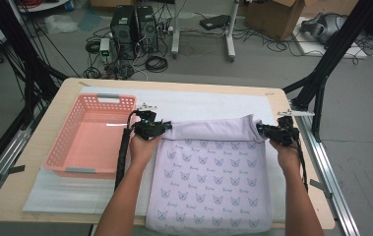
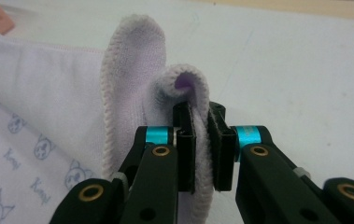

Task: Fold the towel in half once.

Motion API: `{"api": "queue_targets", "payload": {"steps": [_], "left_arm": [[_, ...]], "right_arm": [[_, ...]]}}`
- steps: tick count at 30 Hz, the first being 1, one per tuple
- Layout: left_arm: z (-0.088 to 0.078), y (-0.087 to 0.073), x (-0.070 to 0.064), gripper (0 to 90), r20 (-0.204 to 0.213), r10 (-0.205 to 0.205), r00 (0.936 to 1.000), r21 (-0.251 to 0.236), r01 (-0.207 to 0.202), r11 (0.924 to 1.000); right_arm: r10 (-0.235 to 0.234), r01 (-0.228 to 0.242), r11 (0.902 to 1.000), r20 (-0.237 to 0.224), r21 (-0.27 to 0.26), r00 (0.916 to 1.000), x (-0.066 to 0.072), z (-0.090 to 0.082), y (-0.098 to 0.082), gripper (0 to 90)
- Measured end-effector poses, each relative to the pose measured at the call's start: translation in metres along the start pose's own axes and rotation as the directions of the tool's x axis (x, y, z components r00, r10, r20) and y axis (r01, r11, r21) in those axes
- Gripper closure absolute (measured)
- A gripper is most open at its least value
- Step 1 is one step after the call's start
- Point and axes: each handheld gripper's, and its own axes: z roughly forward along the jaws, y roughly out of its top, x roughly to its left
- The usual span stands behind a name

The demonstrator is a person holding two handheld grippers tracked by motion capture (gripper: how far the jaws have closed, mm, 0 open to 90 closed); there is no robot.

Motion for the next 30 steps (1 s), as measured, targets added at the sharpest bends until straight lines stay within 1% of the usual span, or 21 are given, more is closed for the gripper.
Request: {"api": "queue_targets", "payload": {"steps": [1,2,3,4,5,7,8,9,11,12,13,16,18,20,21,22,23,24,26,27,30], "left_arm": [[0.002,-0.001,0.000,78.8,-0.010,0.011,0.9999,0.016,-0.011,0.9998],[0.003,-0.002,-0.001,72.5,-0.030,0.013,0.9995,0.023,-0.012,0.9997],[0.003,-0.002,0.000,61.9,-0.043,0.013,0.9990,0.028,-0.012,0.9995],[0.002,-0.002,0.000,55.5,-0.039,0.008,0.9992,0.020,-0.007,0.9998],[0.000,-0.001,0.000,54.2,-0.030,0.008,0.9995,0.007,-0.007,0.9999],[-0.006,0.002,-0.001,53.7,-0.013,0.013,0.9998,-0.029,-0.014,0.9995],[-0.007,0.003,-0.001,53.6,-0.002,0.013,0.9999,-0.047,-0.013,0.9988],[-0.009,0.003,0.000,53.7,0.003,0.013,0.9999,-0.048,-0.013,0.9988],[-0.008,0.002,0.000,53.8,0.005,0.015,0.9999,-0.034,-0.015,0.9993],[-0.007,0.001,0.001,53.6,0.005,0.019,0.9998,-0.019,-0.019,0.9996],[-0.006,0.000,0.001,53.6,0.004,0.024,0.9997,-0.003,-0.024,0.9997],[-0.002,-0.001,-0.001,53.5,0.019,0.026,0.9995,0.003,-0.026,0.9996],[0.001,-0.002,-0.002,53.9,0.016,0.033,0.9993,0.005,-0.033,0.9994],[0.005,-0.003,-0.001,56.0,0.005,0.040,0.9992,0.025,-0.041,0.9989],[0.006,-0.004,-0.001,59.1,0.007,0.038,0.9993,0.038,-0.038,0.9985],[0.008,-0.006,-0.002,66.3,0.008,0.042,0.9991,0.052,-0.043,0.9977],[0.008,-0.007,-0.003,77.4,-0.002,0.059,0.9983,0.065,-0.058,0.9961],[0.008,-0.008,-0.004,87.6,-0.007,0.070,0.9975,0.067,-0.069,0.9953],[0.008,-0.011,-0.004,88.1,-0.013,0.062,0.9980,0.085,-0.060,0.9945],[0.007,-0.013,-0.003,88.1,-0.015,0.063,0.9979,0.086,-0.062,0.9943],[0.001,-0.017,-0.003,87.7,-0.031,0.063,0.9975,0.050,-0.061,0.9969]], "right_arm": [[0.002,-0.002,0.9999,0.013,0.016,0.9999,0.002,0.003,-0.001,80.7],[0.008,-0.009,0.9996,0.021,0.028,0.9997,0.002,0.006,-0.002,75.9],[0.016,-0.018,0.9986,0.029,0.050,0.9994,0.001,0.009,-0.002,67.4],[0.020,-0.024,0.9975,0.057,0.067,0.9982,0.000,0.009,-0.003,63.0],[0.029,-0.034,0.9969,0.075,0.070,0.9967,-0.002,0.007,-0.004,61.0],[0.051,-0.055,0.9978,0.084,0.037,0.9951,-0.006,-0.002,-0.003,59.5],[0.058,-0.060,0.9980,0.083,0.020,0.9949,-0.007,-0.006,-0.002,59.5],[0.060,-0.060,0.9982,0.070,0.006,0.9958,-0.007,-0.010,-0.001,59.5],[0.053,-0.052,0.9986,0.049,-0.005,0.9974,-0.005,-0.013,0.000,59.5],[0.048,-0.048,0.9988,0.031,0.002,0.9983,-0.003,-0.012,0.000,59.0],[0.036,-0.037,0.9993,0.028,0.012,0.9989,-0.001,-0.010,-0.001,58.5],[0.021,-0.021,0.9997,0.001,0.014,0.9998,0.008,-0.004,0.000,58.0],[0.008,-0.007,0.9999,-0.008,0.011,0.9999,0.012,-0.001,0.001,58.0],[0.000,0.000,0.9996,-0.005,0.030,1.0000,0.014,0.004,0.000,60.5],[-0.010,0.010,0.9987,-0.003,0.050,0.9999,0.015,0.007,0.000,69.1],[-0.036,0.036,0.9964,0.001,0.076,0.9993,0.016,0.009,-0.001,78.9],[-0.049,0.048,0.9938,0.005,0.100,0.9988,0.016,0.011,-0.003,84.9],[-0.053,0.052,0.9927,0.006,0.109,0.9986,0.016,0.011,-0.003,86.5],[-0.046,0.044,0.9935,0.011,0.105,0.9989,0.014,0.009,-0.004,87.0],[-0.045,0.043,0.9933,0.017,0.107,0.9989,0.014,0.007,-0.003,87.1],[-0.046,0.044,0.9936,0.020,0.104,0.9987,0.012,0.001,-0.003,87.2]]}}
